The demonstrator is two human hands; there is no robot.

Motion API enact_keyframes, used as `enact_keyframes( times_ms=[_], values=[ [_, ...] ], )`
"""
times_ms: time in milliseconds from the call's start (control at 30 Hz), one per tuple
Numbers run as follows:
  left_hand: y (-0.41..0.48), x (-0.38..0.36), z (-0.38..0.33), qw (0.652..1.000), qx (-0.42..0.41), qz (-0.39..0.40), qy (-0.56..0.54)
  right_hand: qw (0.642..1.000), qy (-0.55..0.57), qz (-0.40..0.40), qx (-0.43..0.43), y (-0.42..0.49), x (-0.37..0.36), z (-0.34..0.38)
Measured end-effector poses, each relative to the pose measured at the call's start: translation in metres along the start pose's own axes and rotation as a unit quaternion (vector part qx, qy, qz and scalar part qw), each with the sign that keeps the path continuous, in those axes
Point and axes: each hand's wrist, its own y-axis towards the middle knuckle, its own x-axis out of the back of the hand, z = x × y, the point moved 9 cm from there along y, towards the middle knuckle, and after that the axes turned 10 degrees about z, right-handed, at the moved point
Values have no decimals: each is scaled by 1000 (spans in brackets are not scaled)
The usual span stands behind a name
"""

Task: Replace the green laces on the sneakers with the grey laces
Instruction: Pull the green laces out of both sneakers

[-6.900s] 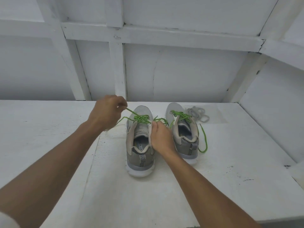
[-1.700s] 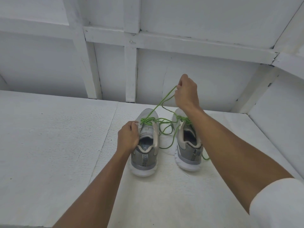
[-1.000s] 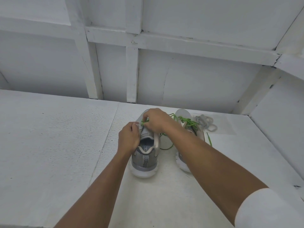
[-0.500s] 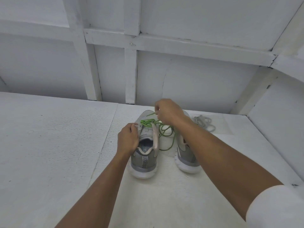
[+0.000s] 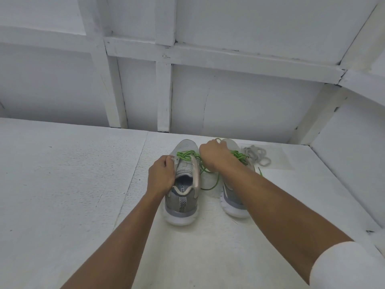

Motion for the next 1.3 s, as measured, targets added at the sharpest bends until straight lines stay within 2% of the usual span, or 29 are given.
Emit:
enact_keyframes(
  times_ms=[100,200,300,367,433,567,700,900,1000,1100,1200,1300],
  values=[
    [6,-1,-1,999,12,41,-3,990,127,-57,7,-10,17,-8],
    [13,1,-3,996,26,77,-33,952,291,-93,20,-19,21,-15],
    [21,-1,-18,994,5,105,-16,925,376,-54,11,-23,3,-10],
    [28,-5,-32,991,-18,125,40,926,376,-36,3,-24,-11,-4],
    [34,-12,-46,980,-44,155,119,920,388,-49,-8,-28,-20,-2],
    [39,-32,-61,933,-84,223,268,891,443,-94,-33,-36,-33,-1],
    [41,-42,-67,907,-100,239,332,856,499,-122,-59,-42,-43,-3],
    [47,-46,-69,877,-118,242,397,838,519,-150,-83,-44,-51,-1],
    [59,-25,-69,882,-111,205,409,827,533,-151,-97,-45,-55,-1],
    [76,11,-61,888,-63,162,425,825,534,-152,-107,-47,-55,0],
    [83,23,-44,884,-3,197,424,825,531,-155,-117,-49,-54,-1],
    [80,15,-61,912,-62,182,362,819,539,-154,-120,-50,-55,-1]
  ],
)
